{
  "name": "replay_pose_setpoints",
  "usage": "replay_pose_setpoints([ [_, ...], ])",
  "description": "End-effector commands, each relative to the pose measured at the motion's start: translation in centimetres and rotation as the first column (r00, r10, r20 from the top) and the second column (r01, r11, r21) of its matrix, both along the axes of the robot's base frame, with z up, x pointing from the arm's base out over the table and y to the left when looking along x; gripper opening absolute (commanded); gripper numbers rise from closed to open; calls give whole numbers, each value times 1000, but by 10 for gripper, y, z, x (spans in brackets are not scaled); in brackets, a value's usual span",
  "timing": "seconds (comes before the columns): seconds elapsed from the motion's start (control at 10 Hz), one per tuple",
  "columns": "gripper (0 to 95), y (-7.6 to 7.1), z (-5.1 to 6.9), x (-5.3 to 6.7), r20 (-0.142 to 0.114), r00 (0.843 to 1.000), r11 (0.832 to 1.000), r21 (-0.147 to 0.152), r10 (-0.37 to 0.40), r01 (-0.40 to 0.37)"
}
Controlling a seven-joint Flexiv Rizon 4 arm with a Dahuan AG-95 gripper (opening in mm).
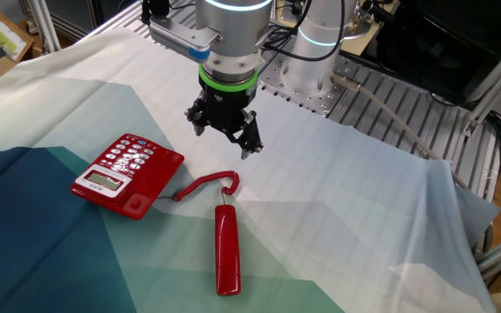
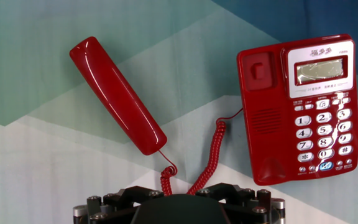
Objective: Place the handset of the telephone on the corresponding phone cradle
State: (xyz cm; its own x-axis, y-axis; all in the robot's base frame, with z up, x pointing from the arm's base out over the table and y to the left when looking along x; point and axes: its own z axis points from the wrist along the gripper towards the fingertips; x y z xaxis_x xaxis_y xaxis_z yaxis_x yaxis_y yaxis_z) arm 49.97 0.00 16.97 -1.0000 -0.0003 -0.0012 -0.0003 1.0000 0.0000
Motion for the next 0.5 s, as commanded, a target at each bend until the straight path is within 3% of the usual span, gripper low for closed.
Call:
replay_pose_setpoints([
  [0.1,0,0,0,0,-1,1000,1000,0,0,0],
  [0.2,0,0,0,0,-154,968,980,-36,-197,194],
  [0.5,0,0,0,0,-158,969,981,-32,-192,189],
])
